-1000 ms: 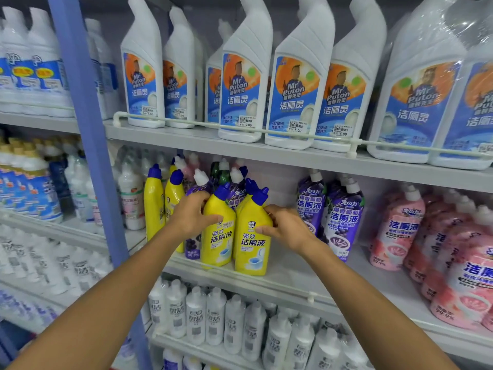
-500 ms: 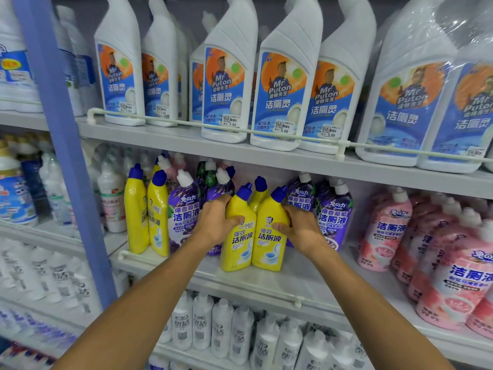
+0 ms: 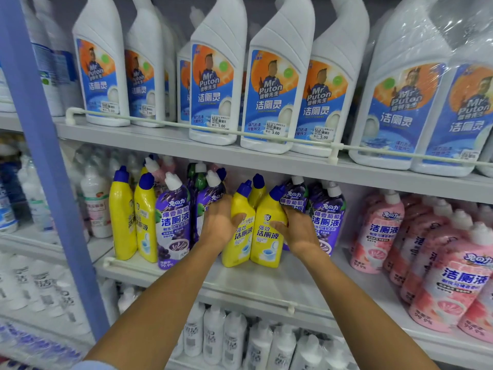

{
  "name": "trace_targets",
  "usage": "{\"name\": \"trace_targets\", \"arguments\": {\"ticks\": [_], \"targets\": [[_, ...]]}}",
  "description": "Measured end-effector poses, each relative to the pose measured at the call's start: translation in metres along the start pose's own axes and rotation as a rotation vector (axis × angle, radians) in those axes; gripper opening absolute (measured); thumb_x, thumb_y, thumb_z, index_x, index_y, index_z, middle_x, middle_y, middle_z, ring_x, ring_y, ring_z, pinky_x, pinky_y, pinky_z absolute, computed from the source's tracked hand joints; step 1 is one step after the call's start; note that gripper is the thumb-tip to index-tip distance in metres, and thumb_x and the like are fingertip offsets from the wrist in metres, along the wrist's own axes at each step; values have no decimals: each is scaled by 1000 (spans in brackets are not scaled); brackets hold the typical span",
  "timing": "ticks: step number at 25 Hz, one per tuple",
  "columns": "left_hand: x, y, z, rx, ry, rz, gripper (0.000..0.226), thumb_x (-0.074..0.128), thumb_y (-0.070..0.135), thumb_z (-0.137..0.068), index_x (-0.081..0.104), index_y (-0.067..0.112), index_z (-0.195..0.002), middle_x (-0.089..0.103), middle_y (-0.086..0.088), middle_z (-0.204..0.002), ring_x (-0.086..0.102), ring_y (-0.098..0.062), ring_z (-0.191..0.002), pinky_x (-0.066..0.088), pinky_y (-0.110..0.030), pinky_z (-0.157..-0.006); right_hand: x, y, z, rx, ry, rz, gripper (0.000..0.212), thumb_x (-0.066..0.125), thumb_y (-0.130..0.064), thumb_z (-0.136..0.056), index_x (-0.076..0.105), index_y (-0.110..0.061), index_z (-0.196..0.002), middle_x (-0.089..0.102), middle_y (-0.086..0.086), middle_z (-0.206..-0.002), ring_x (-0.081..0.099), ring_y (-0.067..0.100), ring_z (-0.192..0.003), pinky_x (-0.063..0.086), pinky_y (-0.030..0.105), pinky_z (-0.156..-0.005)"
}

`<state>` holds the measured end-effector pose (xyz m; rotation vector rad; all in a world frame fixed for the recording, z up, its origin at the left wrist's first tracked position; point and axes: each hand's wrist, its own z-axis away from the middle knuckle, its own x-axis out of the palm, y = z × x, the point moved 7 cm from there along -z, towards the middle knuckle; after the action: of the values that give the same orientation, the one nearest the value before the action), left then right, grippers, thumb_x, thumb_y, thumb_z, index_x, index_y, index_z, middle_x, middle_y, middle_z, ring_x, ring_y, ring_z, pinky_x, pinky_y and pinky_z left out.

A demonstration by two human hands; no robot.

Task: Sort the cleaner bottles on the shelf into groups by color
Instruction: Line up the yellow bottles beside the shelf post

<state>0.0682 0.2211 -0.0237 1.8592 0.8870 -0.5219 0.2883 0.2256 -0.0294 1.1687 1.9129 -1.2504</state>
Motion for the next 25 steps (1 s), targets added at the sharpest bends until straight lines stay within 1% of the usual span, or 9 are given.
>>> {"name": "trace_targets", "arguments": {"ticks": [2, 5, 9, 14, 19, 25], "targets": [[0, -1, -4, -26, -8, 20, 55, 74, 39, -88, 56, 9, -131, 66, -20, -119, 59, -41, -111, 49, -46, -92, -2, -1, -1, -5, -10, -13, 53, 76, -39, -87, 57, -16, -132, 66, 13, -125, 62, 37, -112, 52, 40, -89], [-1, 0, -4, -58, 8, 51, 52, 78, 38, -84, 60, 10, -125, 68, -18, -115, 62, -40, -107, 52, -47, -89, -4, -2, 1, 4, -10, -51, 54, 78, -38, -85, 60, -17, -131, 67, 12, -125, 62, 36, -113, 52, 41, -92], [-1, 2, -3, -77, 16, 58, 49, 78, 38, -85, 61, 11, -122, 69, -18, -113, 63, -40, -106, 52, -46, -88, -7, -4, 4, 33, -18, -66, 55, 78, -40, -85, 59, -18, -133, 66, 11, -128, 61, 35, -115, 52, 40, -95], [6, 7, -9, -88, 0, 5, 44, 74, 39, -89, 61, 11, -121, 68, -18, -114, 62, -42, -108, 49, -45, -88, -7, -4, 2, 49, -11, -30, 55, 76, -41, -86, 60, -16, -132, 66, 12, -127, 61, 35, -115, 51, 38, -93], [11, 5, -13, -78, 2, -4, 47, 73, 39, -89, 60, 12, -124, 68, -19, -114, 62, -43, -108, 51, -48, -90, -4, 1, 1, 49, 11, -12, 53, 77, -41, -86, 62, -16, -130, 68, 11, -125, 63, 36, -113, 52, 39, -93], [10, 6, -15, -74, -14, -13, 44, 75, 38, -87, 62, 15, -122, 70, -16, -114, 63, -42, -106, 52, -45, -87, -1, 5, -1, 75, 6, -39, 51, 77, -43, -85, 63, -16, -125, 70, 13, -118, 64, 37, -106, 52, 38, -86]]}}
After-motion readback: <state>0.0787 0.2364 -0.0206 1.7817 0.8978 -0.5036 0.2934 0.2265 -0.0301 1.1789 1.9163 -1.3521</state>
